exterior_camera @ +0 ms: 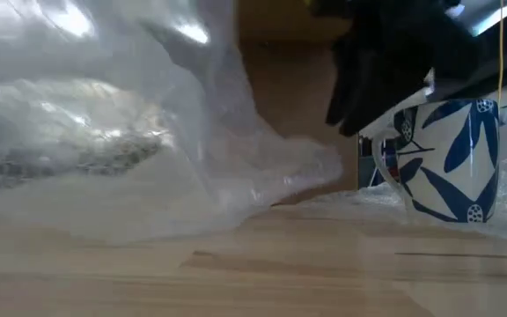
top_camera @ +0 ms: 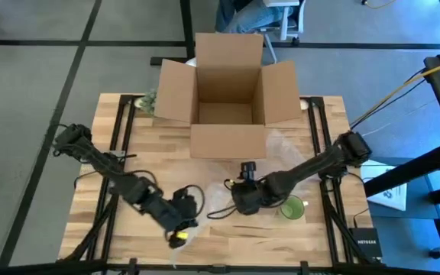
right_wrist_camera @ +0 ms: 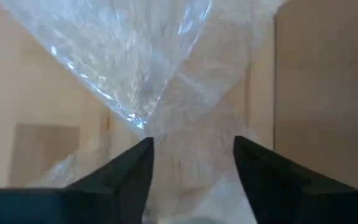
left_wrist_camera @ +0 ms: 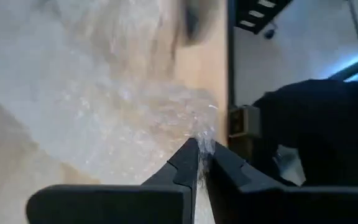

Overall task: Wrap mug
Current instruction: Wrap the white mug with bubble wrap

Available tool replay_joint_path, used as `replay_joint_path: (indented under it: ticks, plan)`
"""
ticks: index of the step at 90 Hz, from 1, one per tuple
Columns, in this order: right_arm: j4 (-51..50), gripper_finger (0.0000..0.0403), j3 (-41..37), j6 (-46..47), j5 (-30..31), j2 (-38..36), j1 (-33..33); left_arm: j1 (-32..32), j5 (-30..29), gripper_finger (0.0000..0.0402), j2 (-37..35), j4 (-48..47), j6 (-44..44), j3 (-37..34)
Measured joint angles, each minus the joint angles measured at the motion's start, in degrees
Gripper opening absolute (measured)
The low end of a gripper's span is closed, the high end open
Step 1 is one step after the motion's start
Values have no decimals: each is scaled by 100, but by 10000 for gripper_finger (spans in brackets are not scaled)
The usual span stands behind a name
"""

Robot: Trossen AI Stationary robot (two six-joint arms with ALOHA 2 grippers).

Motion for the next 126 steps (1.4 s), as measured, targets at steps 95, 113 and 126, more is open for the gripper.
replay_joint_path:
  ticks: [95, 113, 126]
  plan:
    - [3186, 253, 0, 544, -1358, 750, 155, 98, -1909, 141, -293, 883, -1728, -3110]
    - [2667, 253, -2, 733, -1624, 1383, 149, 302, -2139, 141, -314, 970, -2202, -3899]
    - [2310, 253, 7, 770, -2037, 1606, 151, 340, -2167, 141, -381, 187, -2645, -3929]
